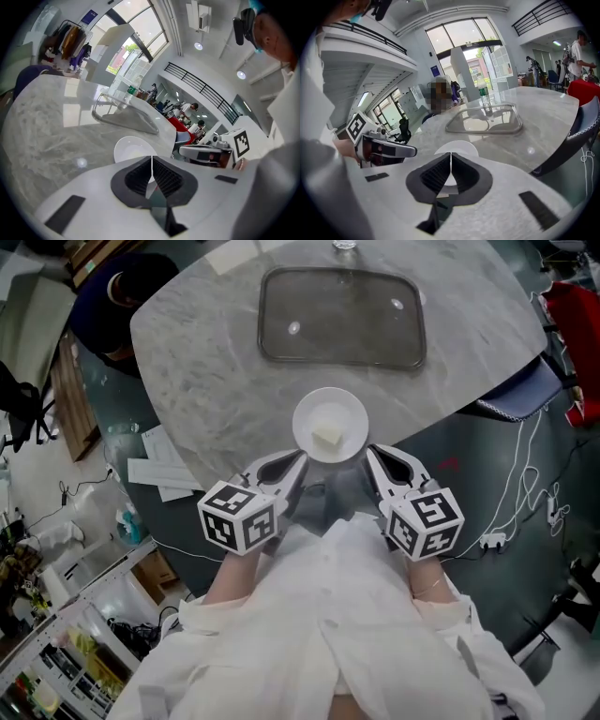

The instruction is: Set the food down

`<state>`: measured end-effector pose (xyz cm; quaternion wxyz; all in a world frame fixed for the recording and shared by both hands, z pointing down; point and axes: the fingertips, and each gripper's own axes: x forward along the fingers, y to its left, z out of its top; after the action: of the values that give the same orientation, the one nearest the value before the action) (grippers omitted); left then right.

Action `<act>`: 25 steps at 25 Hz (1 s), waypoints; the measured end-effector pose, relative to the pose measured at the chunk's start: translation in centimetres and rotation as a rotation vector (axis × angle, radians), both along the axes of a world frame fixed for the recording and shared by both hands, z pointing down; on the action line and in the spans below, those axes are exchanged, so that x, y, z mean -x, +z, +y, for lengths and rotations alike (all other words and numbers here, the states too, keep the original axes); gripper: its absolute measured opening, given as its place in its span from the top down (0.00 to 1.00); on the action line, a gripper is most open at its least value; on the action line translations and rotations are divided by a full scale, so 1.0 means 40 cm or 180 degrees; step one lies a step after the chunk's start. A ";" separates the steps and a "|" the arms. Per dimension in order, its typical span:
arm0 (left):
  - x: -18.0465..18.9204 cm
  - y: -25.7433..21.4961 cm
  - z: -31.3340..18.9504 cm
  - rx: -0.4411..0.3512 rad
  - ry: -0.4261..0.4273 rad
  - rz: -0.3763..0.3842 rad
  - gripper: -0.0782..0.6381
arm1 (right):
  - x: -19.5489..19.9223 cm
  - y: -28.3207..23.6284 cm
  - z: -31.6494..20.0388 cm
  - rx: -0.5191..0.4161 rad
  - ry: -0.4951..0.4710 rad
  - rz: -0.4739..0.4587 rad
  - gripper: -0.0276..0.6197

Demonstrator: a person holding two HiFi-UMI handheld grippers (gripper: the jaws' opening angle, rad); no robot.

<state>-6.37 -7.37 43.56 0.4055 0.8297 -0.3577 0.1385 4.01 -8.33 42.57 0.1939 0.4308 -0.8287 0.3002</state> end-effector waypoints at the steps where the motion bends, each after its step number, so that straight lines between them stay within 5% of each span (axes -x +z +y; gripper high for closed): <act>1: 0.001 0.008 -0.002 0.0024 -0.0022 -0.0010 0.87 | 0.003 0.008 -0.002 0.0027 -0.0005 -0.0009 0.95; 25: 0.033 0.155 -0.012 0.0482 -0.0358 -0.0179 0.87 | -0.018 0.168 0.003 0.0583 0.0160 -0.0113 0.95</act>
<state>-7.69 -7.85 49.76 0.4640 0.7711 -0.4035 0.1653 4.71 -8.22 49.30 0.2102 0.4265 -0.7900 0.3870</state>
